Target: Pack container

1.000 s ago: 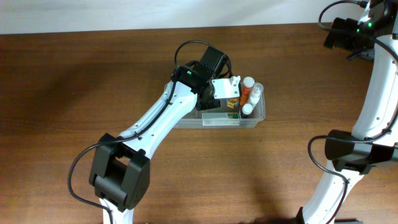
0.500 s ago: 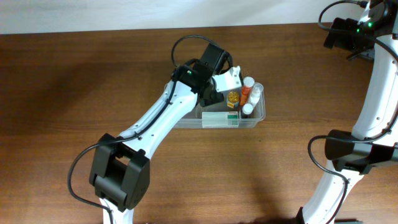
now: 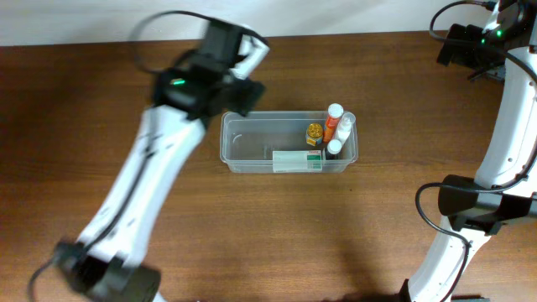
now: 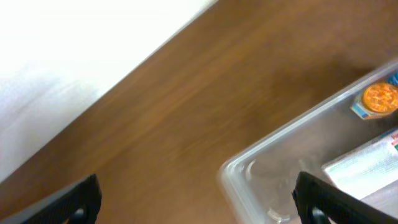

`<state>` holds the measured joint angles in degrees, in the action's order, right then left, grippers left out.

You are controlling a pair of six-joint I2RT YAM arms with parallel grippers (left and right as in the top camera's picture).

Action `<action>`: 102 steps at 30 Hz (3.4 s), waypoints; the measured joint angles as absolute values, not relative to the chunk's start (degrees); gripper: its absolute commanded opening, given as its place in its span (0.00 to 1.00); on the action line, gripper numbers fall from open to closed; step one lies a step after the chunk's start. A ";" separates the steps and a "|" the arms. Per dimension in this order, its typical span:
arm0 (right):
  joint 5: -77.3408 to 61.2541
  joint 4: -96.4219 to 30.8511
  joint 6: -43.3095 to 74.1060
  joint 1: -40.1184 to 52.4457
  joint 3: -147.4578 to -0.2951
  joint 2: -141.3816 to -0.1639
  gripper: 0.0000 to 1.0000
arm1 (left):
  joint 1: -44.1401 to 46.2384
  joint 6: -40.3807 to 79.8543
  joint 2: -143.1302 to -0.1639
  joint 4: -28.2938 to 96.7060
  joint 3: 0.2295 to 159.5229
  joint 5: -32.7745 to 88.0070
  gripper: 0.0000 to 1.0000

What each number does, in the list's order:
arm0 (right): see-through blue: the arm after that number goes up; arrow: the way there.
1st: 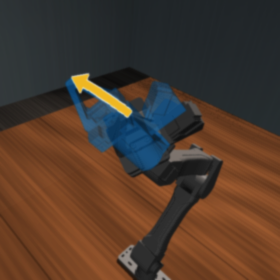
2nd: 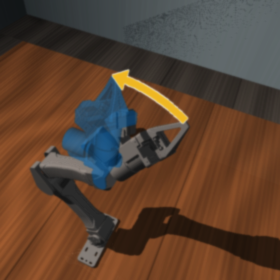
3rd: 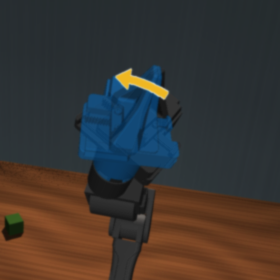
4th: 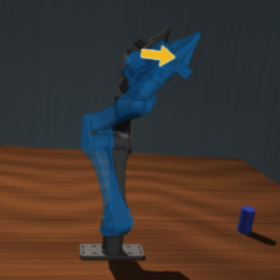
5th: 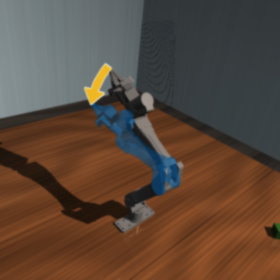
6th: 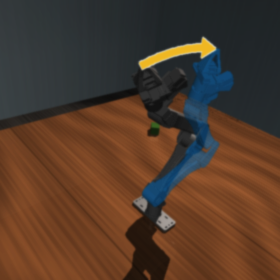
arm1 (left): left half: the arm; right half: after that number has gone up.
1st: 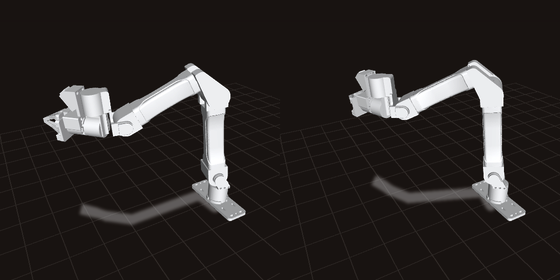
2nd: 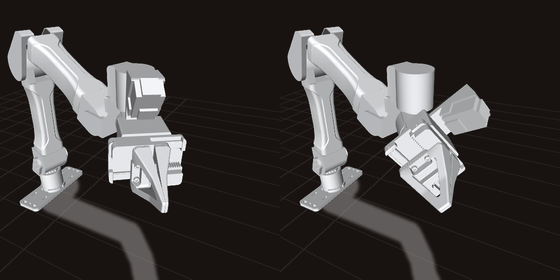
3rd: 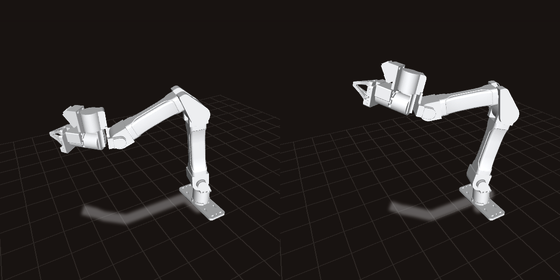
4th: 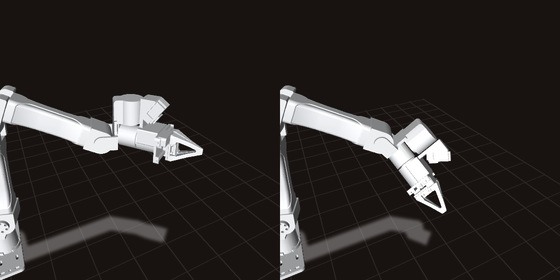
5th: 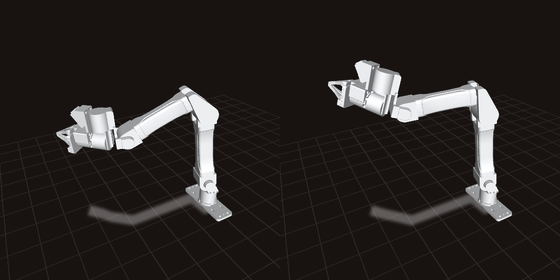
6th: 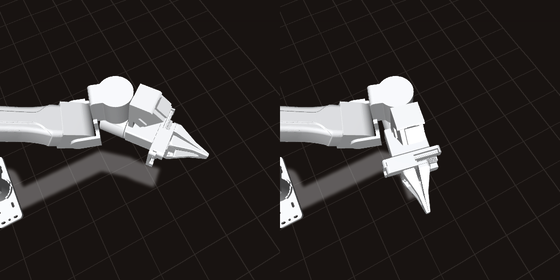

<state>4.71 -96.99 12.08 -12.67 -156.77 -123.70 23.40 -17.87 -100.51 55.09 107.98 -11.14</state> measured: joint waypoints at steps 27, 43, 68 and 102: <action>4.73 -96.97 12.01 -12.67 -156.77 -123.70 0.99 | 20.60 -15.09 -91.37 78.89 108.31 -9.43 0.99; 4.73 -96.97 12.05 -12.67 -156.77 -123.70 0.98 | 18.52 -14.04 -72.62 42.11 69.32 -7.68 0.99; 4.71 -96.97 12.03 -12.67 -156.77 -123.70 0.98 | 12.51 -13.82 -23.88 -10.35 6.17 -3.88 0.99; 4.71 -96.97 12.03 -12.67 -156.77 -123.70 0.98 | 4.32 -13.85 -0.89 4.97 1.28 4.08 0.99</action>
